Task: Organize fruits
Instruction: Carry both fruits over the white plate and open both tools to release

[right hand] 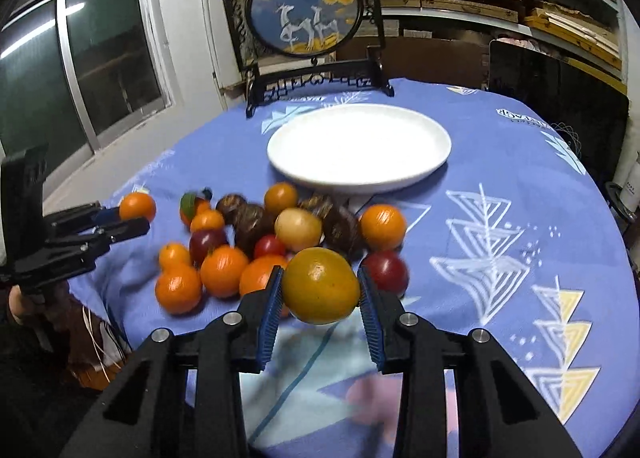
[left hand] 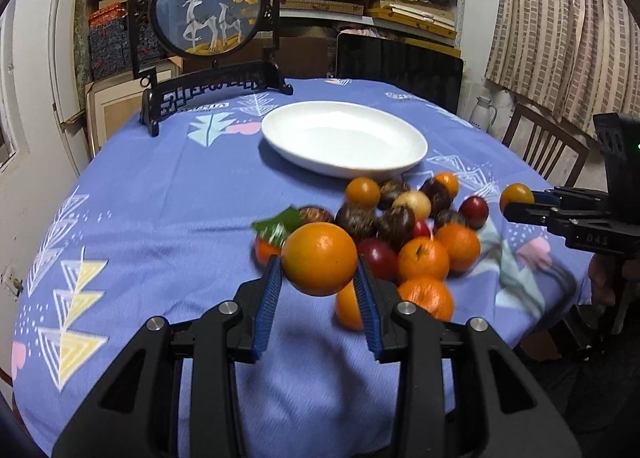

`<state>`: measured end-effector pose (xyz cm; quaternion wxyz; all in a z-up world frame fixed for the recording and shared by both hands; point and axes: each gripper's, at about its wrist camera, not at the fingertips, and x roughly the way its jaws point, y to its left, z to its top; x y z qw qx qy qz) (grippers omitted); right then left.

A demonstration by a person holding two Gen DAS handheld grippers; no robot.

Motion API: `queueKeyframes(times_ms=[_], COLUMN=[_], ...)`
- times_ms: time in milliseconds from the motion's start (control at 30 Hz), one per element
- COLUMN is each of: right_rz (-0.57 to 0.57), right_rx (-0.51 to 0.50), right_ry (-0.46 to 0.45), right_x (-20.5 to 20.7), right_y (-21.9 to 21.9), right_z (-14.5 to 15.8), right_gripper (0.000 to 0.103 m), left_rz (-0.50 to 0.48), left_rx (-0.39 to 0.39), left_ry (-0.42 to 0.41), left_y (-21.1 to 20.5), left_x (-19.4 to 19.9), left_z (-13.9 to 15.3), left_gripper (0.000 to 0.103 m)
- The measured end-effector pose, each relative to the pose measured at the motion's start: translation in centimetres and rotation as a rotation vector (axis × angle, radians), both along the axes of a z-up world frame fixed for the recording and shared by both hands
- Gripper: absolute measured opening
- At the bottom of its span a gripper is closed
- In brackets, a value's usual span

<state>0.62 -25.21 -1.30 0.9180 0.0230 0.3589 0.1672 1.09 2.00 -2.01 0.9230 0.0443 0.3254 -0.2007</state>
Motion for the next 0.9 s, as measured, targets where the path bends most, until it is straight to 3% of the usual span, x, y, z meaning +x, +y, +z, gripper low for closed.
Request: queueKeyframes(times_ms=[200, 333, 567, 600, 633, 667, 733, 900], right_rz=[-0.023, -0.026, -0.051, -0.057, -0.069, -0.092, -0.104, -0.139], right_rx=[0.036, 0.053, 0.046, 0.045, 0.047, 0.055, 0.056, 0.032], right_ry=[-0.012, 0.024, 0.149, 0.16, 0.16, 0.145, 0.103, 0.053], right_x=[3.9, 8.7, 17.0, 17.9, 18.4, 18.5, 17.7, 14.0], right_y=[-1.6, -1.5, -0.5, -0.4, -0.4, -0.7, -0.9, -2.3], right_z=[2.2, 3.2, 0.8, 0.4, 0.2, 0.3, 0.8, 0.9], right_gripper=[0.037, 0.037, 0.037, 0.039, 0.047, 0.052, 0.054, 0.055], left_rz=[-0.038, -0.056, -0.064, -0.06, -0.051, -0.041, -0.021, -0.04], left_rx=[-0.009, 0.005, 0.053, 0.052, 0.048, 0.043, 0.017, 0.019], left_ry=[0.004, 0.06, 0.181, 0.199, 0.21, 0.212, 0.182, 0.089], left_y=[-2.8, -5.5, -9.9, -10.3, -10.5, -10.4, -9.8, -7.8], left_x=[4.2, 9.4, 17.6, 18.5, 19.2, 19.4, 19.1, 14.2], left_z=[2.1, 2.5, 0.5, 0.3, 0.1, 0.1, 0.7, 2.0], left_gripper=[0.036, 0.036, 0.037, 0.037, 0.044, 0.056, 0.07, 0.071])
